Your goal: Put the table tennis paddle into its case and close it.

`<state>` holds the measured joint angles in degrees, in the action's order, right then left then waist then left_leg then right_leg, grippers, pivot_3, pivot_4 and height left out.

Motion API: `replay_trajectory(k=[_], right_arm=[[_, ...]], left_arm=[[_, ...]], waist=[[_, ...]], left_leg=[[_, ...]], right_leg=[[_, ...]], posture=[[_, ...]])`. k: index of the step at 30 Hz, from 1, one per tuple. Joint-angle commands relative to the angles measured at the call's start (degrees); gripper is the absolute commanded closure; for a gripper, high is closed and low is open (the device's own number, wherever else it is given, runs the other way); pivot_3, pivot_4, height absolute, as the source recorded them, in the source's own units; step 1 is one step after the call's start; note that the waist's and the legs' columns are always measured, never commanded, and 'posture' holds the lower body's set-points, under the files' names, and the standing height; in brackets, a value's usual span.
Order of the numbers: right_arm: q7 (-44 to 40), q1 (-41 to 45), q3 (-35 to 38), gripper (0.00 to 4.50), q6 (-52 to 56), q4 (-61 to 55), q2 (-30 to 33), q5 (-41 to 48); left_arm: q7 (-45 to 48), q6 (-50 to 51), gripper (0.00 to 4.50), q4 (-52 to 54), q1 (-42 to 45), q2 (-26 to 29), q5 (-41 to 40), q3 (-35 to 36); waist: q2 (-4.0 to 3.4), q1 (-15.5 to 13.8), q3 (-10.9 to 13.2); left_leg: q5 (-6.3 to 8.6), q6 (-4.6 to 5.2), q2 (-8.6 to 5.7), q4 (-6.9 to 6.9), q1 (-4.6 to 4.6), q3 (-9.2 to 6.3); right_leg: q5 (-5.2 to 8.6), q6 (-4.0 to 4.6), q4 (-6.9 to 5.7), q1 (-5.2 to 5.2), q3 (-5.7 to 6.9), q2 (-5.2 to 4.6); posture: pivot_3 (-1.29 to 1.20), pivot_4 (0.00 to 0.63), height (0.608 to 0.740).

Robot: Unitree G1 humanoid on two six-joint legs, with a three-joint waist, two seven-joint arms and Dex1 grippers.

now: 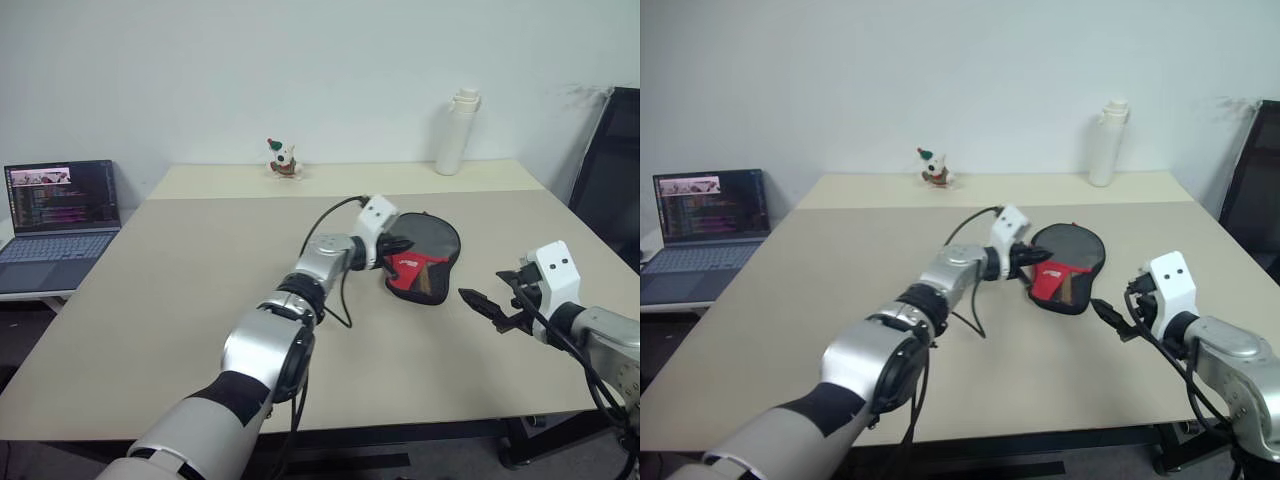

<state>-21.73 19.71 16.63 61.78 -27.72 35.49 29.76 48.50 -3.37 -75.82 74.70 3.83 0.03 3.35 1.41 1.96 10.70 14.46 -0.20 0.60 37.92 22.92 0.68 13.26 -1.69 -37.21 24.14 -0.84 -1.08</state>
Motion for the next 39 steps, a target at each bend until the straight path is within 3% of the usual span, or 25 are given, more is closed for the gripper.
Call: replay_trajectory(k=[1, 5, 9, 17, 29, 32, 39], right_arm=[[1.74, 5.95, -1.65, 0.0, -3.2, 7.79, -2.68, -1.65], [1.84, 12.81, -3.97, 0.0, -7.86, 20.07, -5.03, -4.54], [2.47, 20.97, -6.16, 0.0, -16.58, 40.47, -7.03, -9.68], [0.22, 30.98, -8.62, 0.0, -30.23, 68.36, -8.27, -16.36], [-3.32, 38.77, -11.87, 0.0, -37.27, 86.94, -13.19, -22.3], [-3.98, 40.15, -11.76, 0.59, -36.48, 89.29, -14.61, -22.66], [-3.89, 41.76, -8.68, 2.89, -33.83, 93.36, -16.07, -20.85]], left_arm=[[4.68, -0.92, 4.48, 4.87, -2.45, 3.69, -2.14, 1.51], [10.2, 0.69, 4.48, 9.93, -6.94, 8.39, -3.31, 1.4], [13.43, 5.94, 4.48, 19.87, -12.53, 14.05, -6.46, 2.62], [13.67, 19.32, 4.48, 44.96, -23.4, 16.84, -12.93, 1.94], [10.76, 23.64, 4.48, 52.25, -26.79, 17.79, -15.14, 0.59], [10.63, 23.64, 4.5, 52.68, -27.39, 17.98, -15.26, 0.34], [10.53, 24.08, 4.5, 54.76, -29.78, 19.62, -15.49, -0.04]], waist=[[0.0, -0.19, 0.0], [-0.01, -0.31, -0.01], [-0.01, -0.14, -0.01], [-0.01, -0.39, -0.01], [-0.02, 0.43, -0.01], [-0.03, 1.04, -0.02], [-0.04, 1.48, -0.03]], left_leg=[[0.0, 0.0, 0.01, 0.0, 0.01, -0.01], [0.0, 0.0, 0.05, 0.01, 0.06, -0.01], [0.0, 0.0, 0.08, 0.01, 0.08, 0.07], [0.0, 0.0, 0.07, 0.01, 0.14, 0.01], [-0.01, -0.01, 0.11, 0.06, -0.12, 0.1], [-0.02, -0.02, 0.12, 0.06, -0.2, 0.12], [-0.02, -0.02, 0.14, 0.06, -0.31, 0.15]], right_leg=[[-0.01, 0.01, -0.03, 0.01, 0.0, -0.01], [-0.15, 0.25, -0.01, 0.03, 0.01, -0.08], [-0.19, 0.3, 0.03, 0.05, -0.05, -0.12], [-0.22, 0.28, 0.02, 0.04, -0.02, -0.29], [-0.24, 0.27, -0.39, 0.02, -0.12, -0.25], [-0.23, 0.27, -0.5, 0.02, -0.15, -0.25], [-0.23, 0.27, -0.66, 0.0, -0.2, -0.24]], posture=[[0.0, 0.15, 0.74], [0.0, 0.15, 0.74], [0.0, 0.15, 0.74], [0.0, 0.15, 0.74], [0.0, 0.15, 0.74], [0.0, 0.15, 0.74], [0.0, 0.15, 0.74]])
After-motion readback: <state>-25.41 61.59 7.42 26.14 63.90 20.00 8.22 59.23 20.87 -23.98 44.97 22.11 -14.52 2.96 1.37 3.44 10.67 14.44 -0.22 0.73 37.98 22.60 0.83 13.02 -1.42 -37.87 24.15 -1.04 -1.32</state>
